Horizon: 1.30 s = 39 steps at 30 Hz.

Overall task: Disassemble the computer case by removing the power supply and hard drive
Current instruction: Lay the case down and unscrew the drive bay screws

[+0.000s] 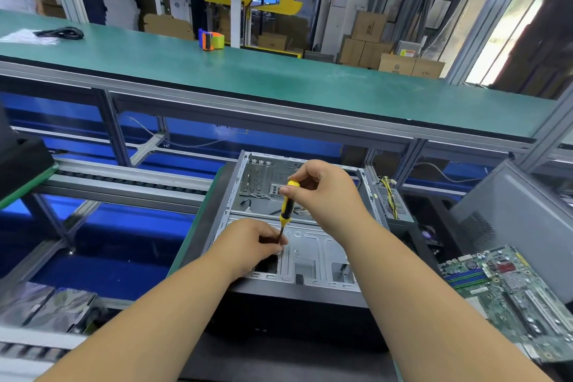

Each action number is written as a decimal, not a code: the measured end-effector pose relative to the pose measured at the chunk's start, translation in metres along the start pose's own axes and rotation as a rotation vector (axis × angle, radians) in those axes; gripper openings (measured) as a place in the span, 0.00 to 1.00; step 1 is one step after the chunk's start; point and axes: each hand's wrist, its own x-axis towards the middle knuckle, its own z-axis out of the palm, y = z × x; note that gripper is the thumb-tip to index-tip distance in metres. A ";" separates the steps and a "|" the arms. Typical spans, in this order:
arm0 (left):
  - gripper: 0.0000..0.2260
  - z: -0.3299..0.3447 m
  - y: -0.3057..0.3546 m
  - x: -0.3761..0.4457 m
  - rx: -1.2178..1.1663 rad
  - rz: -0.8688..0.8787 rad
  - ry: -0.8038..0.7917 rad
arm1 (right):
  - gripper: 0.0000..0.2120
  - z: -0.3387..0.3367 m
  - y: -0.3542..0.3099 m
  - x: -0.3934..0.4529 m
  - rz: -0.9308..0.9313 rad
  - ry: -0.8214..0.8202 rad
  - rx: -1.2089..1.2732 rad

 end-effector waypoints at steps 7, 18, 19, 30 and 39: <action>0.09 0.001 -0.002 0.000 0.055 0.004 0.010 | 0.07 -0.005 -0.002 -0.001 0.000 -0.019 0.001; 0.09 0.001 0.000 -0.001 0.118 0.041 0.048 | 0.06 -0.002 0.005 -0.004 -0.024 -0.009 0.091; 0.09 0.001 0.000 -0.001 0.135 0.047 0.053 | 0.06 -0.002 0.007 -0.004 -0.028 -0.006 0.106; 0.06 0.000 0.001 -0.002 0.131 0.017 0.048 | 0.06 -0.004 0.017 0.000 -0.064 -0.017 0.180; 0.06 -0.001 -0.003 0.000 0.106 0.027 0.045 | 0.08 0.016 0.008 -0.004 -0.125 -0.248 0.291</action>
